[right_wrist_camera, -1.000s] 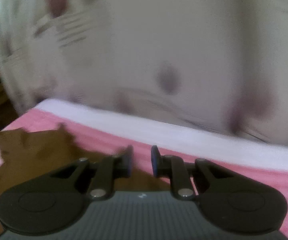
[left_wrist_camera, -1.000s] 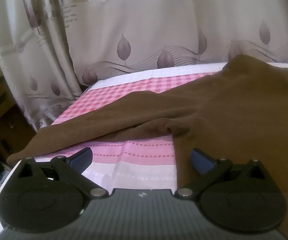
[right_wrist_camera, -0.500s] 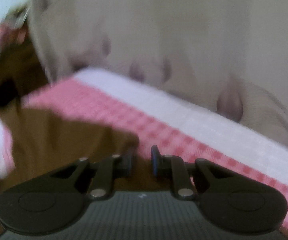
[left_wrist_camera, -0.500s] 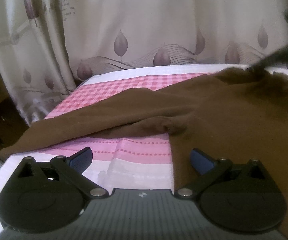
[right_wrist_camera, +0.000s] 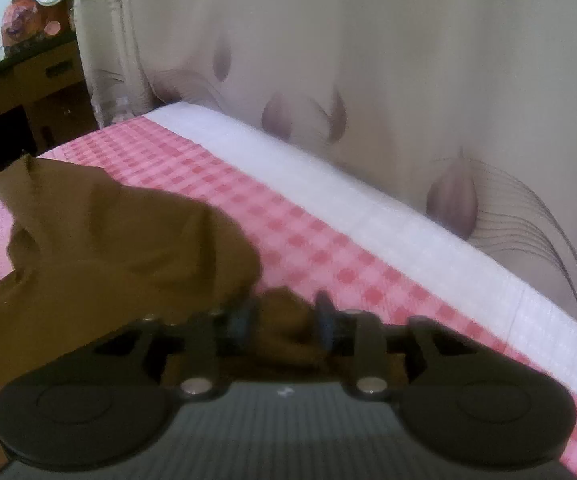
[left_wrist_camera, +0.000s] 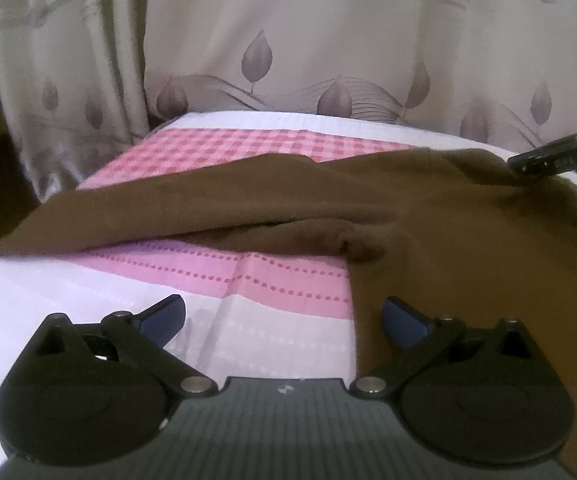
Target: Fold small clothes
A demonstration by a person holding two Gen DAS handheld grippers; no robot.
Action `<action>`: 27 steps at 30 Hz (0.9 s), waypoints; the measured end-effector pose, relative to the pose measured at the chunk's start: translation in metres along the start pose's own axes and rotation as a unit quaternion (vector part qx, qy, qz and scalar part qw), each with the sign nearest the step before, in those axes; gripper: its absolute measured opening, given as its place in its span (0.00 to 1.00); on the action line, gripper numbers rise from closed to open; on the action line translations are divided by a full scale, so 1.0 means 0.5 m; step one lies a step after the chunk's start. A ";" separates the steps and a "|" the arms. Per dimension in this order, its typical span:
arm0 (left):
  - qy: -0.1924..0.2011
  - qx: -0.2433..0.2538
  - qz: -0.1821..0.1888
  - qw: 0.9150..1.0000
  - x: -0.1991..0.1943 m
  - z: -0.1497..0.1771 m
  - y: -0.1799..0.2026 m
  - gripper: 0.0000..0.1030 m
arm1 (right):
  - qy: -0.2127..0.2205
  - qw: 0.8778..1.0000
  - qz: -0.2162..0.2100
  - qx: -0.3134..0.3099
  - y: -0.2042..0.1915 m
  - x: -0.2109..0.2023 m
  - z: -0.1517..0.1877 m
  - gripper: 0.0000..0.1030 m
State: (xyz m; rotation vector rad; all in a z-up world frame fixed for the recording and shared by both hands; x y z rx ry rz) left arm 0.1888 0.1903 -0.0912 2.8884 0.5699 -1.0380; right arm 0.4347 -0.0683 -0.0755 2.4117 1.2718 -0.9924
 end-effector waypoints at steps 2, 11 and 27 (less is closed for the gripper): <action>-0.008 -0.010 0.005 1.000 0.004 0.001 -0.009 1.00 | -0.025 0.999 -0.009 0.025 0.016 0.016 -0.006 0.78; -0.016 -0.019 0.012 1.000 0.004 0.003 -0.015 1.00 | -0.032 0.996 -0.046 0.065 0.022 0.029 0.013 0.44; -0.020 -0.010 -0.005 1.000 0.005 -0.002 -0.009 1.00 | 0.058 0.994 0.089 0.017 0.052 0.079 -0.009 0.17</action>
Point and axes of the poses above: each gripper's, at about its wrist camera, not at the fingertips, and x roughly the way its jaws point, y to its right, z to its underside, the point moved 2 cm from there along x, roughly the way its jaws point, and after that the axes turned 7 degrees about -z, right-handed, at the moved point
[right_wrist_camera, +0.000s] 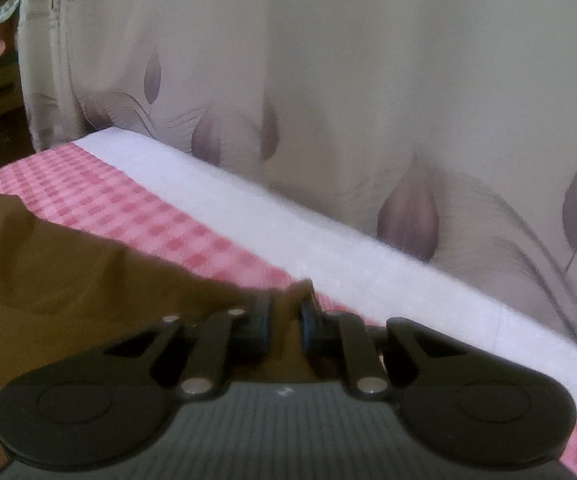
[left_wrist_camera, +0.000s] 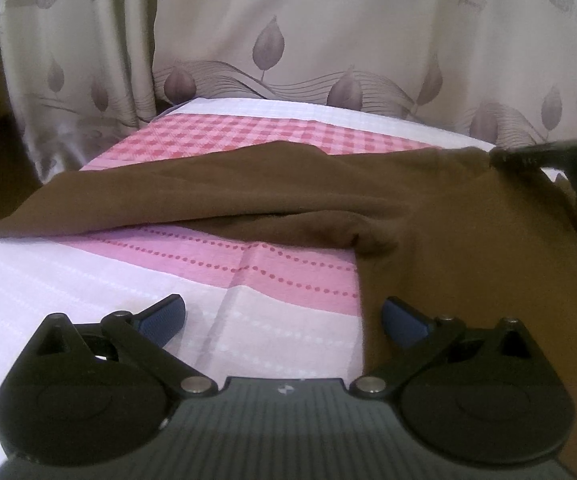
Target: Fold small clothes
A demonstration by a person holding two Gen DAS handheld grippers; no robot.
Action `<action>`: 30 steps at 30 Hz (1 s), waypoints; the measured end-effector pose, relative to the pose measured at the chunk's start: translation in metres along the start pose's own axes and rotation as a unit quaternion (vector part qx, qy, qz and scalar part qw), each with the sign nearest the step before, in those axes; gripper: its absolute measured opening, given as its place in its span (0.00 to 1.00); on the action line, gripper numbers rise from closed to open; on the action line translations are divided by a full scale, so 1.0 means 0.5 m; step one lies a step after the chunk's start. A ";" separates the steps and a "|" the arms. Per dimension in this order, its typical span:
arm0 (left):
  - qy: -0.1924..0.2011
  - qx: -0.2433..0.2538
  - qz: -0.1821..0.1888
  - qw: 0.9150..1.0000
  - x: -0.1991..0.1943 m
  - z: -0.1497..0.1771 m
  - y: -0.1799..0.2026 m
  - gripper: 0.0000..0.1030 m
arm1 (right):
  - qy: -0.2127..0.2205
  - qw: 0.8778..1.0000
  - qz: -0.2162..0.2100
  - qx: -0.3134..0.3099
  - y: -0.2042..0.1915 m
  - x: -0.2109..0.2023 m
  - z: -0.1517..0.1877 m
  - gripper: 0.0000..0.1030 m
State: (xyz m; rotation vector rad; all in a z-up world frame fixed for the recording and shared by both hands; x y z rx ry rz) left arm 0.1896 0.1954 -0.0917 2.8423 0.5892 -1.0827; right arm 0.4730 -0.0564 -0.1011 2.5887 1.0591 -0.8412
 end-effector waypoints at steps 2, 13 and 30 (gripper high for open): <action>0.001 0.003 -0.002 1.000 -0.002 0.001 0.001 1.00 | -0.008 0.999 -0.016 0.032 0.017 0.001 -0.010 0.23; 0.046 0.053 -0.009 0.997 -0.039 -0.004 0.022 1.00 | 0.142 0.950 -0.072 0.268 0.147 -0.461 0.104 0.23; 0.115 0.141 0.053 0.982 -0.317 0.186 -0.055 1.00 | 0.044 0.944 0.001 0.328 -0.256 -0.936 0.598 0.61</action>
Point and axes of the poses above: each gripper's, at about its wrist camera, not at the fingertips, and x roughly the way its jaws point, y to its right, z to its underside, the point moved 2 cm from there along x, roughly the way its jaws point, and after that the axes turned 7 degrees about -z, right-handed, at the moved point
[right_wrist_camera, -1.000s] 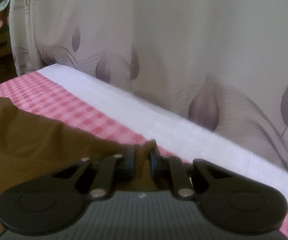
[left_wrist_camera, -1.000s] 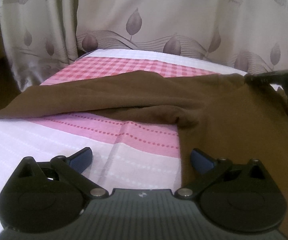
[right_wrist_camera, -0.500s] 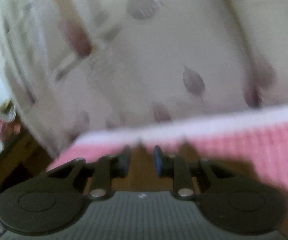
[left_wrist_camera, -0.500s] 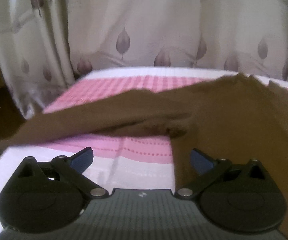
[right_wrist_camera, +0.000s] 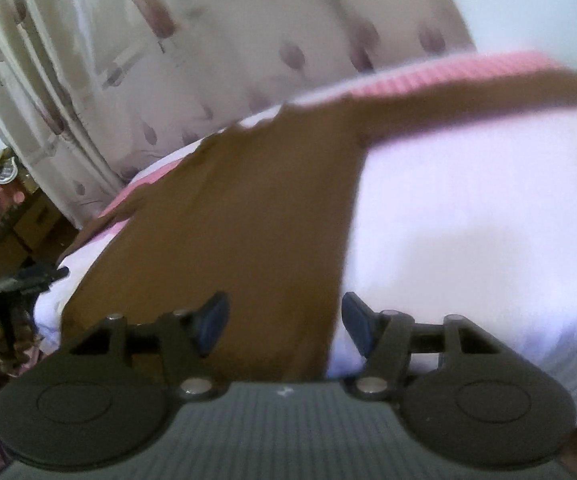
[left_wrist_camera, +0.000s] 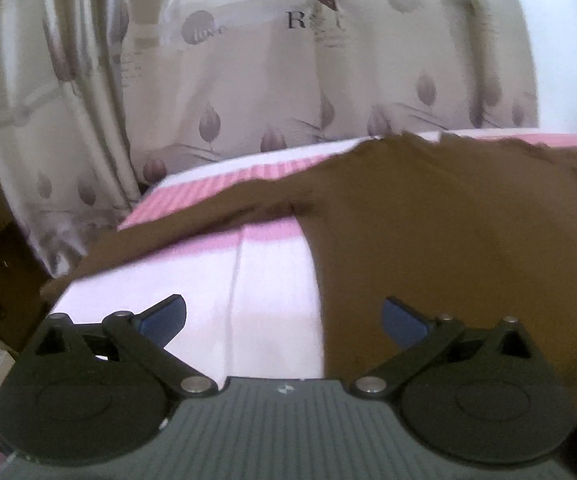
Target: Fold small clothes
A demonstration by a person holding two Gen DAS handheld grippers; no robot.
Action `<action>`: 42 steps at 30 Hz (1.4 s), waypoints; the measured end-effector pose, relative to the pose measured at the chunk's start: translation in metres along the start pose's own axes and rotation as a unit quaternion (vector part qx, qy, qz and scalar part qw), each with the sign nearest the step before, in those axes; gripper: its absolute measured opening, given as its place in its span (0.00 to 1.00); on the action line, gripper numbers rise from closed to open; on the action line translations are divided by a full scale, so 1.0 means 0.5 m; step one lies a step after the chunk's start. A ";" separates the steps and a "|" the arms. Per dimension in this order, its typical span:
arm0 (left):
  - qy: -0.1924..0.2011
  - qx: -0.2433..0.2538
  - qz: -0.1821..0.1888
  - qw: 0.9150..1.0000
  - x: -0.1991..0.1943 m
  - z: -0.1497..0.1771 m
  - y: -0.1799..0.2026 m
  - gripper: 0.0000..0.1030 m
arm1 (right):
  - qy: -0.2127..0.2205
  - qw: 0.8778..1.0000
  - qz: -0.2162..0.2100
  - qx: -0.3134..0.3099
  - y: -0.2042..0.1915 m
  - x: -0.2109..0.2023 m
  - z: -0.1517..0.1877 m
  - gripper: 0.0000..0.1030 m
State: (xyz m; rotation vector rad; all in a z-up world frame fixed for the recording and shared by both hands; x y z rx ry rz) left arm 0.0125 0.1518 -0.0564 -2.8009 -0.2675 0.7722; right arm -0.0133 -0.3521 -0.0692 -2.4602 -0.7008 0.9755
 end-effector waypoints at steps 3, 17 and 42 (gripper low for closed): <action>-0.002 -0.003 0.016 1.000 -0.017 0.020 0.002 0.91 | -0.016 0.999 0.030 -0.029 -0.026 0.021 0.026 0.57; 0.040 -0.043 0.013 0.998 -0.058 -0.077 0.010 0.91 | 0.086 0.993 0.047 0.070 0.082 -0.146 -0.013 0.04; 0.022 -0.015 0.043 0.999 0.067 -0.176 0.213 0.99 | 0.278 0.871 0.124 0.385 0.748 -0.054 -0.352 0.61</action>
Point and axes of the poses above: each gripper's, at about its wrist camera, not at the fingertips, and x roughly the way its jaws point, y to its right, z to its underside, the point moved 2 cm from there along x, roughly the way its jaws point, and after that the axes turned 7 degrees about -z, right-handed, at the moved point
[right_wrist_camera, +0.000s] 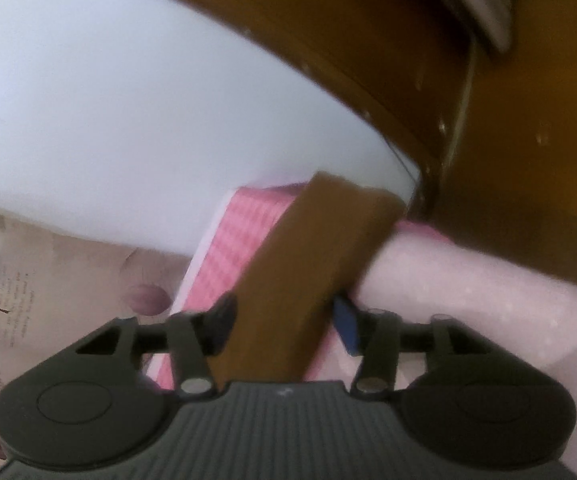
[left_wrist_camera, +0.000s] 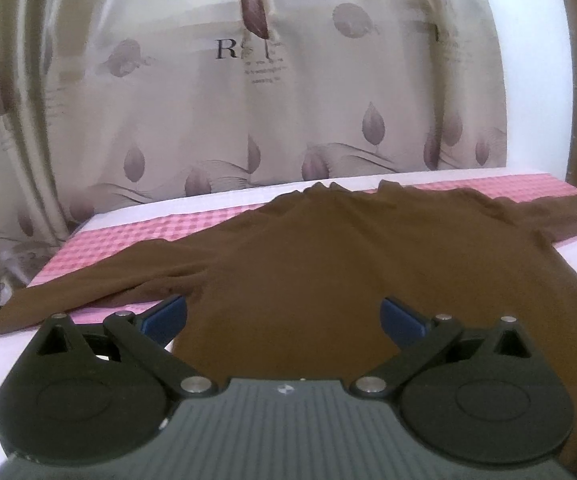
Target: Fold small clothes
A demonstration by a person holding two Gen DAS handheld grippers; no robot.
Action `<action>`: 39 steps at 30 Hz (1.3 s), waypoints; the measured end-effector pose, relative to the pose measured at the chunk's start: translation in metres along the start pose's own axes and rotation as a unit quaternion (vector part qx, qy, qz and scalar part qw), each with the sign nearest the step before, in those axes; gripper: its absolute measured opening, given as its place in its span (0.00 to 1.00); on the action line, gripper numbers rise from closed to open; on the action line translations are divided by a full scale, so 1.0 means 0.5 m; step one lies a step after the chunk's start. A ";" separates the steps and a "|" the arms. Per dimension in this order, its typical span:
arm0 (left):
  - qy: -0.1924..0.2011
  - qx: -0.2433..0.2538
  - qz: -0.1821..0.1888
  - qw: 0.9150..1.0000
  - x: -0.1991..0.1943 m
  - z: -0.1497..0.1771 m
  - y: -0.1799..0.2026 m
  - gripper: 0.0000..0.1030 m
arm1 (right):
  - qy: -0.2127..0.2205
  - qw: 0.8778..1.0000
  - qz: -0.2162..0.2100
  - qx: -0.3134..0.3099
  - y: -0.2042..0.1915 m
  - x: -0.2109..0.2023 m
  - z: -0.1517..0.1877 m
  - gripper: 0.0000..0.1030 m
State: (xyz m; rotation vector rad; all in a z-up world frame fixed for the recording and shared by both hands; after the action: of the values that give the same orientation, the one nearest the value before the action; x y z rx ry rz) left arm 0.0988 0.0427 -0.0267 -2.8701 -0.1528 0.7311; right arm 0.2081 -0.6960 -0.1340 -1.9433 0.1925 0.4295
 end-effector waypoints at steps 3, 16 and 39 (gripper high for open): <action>0.004 0.006 0.008 1.000 0.004 -0.004 0.016 0.99 | 0.010 1.000 0.027 -0.012 -0.009 -0.015 -0.003 0.70; -0.003 0.018 0.021 1.000 0.027 0.001 0.066 0.99 | 0.013 0.997 0.032 -0.063 -0.023 0.052 -0.021 0.45; 0.031 -0.031 -0.004 0.999 -0.006 0.001 -0.043 0.99 | -0.028 0.966 -0.227 -0.124 -0.466 0.044 0.219 0.04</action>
State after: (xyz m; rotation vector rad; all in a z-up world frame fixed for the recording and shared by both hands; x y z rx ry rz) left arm 0.0947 0.0632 -0.0213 -2.9462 -0.1828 0.6447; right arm 0.2820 -0.5008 0.0187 -2.1369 -0.3559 0.2081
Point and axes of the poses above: each gripper's, at about its wrist camera, not at the fingertips, and x roughly the way its jaws point, y to its right, z to its underside, the point moved 2 cm from there along x, roughly the way its jaws point, and after that the axes turned 7 degrees about -z, right-handed, at the moved point
